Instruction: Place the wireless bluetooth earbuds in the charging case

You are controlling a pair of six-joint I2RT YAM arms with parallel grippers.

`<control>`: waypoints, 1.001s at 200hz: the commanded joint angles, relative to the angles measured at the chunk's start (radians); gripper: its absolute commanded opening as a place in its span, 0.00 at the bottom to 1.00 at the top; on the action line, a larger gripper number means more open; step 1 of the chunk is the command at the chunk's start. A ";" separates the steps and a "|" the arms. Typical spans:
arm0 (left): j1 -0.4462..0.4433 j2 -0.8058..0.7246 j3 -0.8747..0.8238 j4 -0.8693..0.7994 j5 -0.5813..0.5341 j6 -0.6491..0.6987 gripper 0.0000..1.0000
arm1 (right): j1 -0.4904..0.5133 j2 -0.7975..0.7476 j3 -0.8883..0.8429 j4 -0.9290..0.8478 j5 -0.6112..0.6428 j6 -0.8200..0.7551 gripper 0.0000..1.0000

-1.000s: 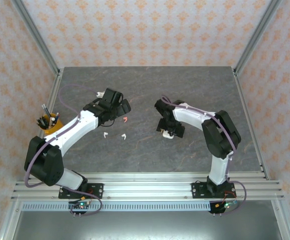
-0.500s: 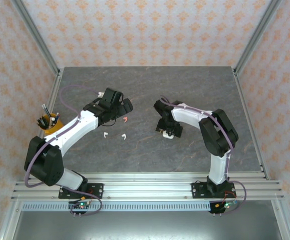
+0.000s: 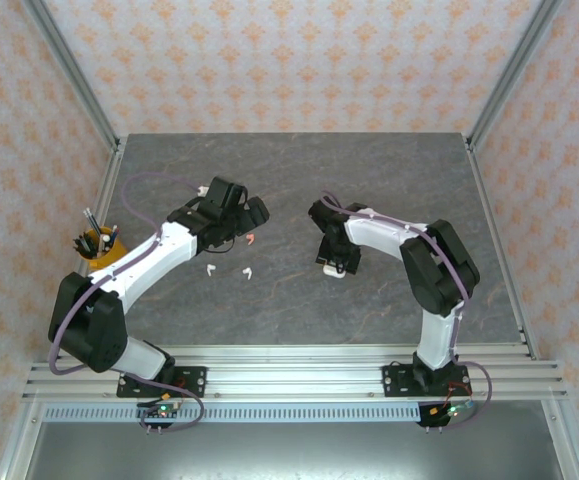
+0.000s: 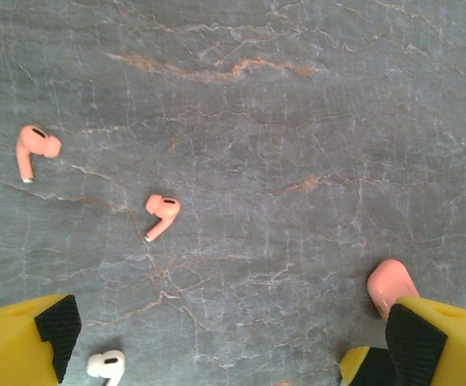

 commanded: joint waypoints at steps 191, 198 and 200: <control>-0.101 0.125 -0.358 0.829 0.365 -0.040 0.95 | 0.009 0.064 0.166 0.156 -0.217 0.564 0.44; -0.110 0.133 -0.351 0.829 0.366 -0.022 0.92 | 0.008 0.064 0.169 0.152 -0.218 0.562 0.44; -0.114 0.137 -0.351 0.830 0.366 -0.018 0.92 | 0.007 0.063 0.170 0.151 -0.219 0.563 0.44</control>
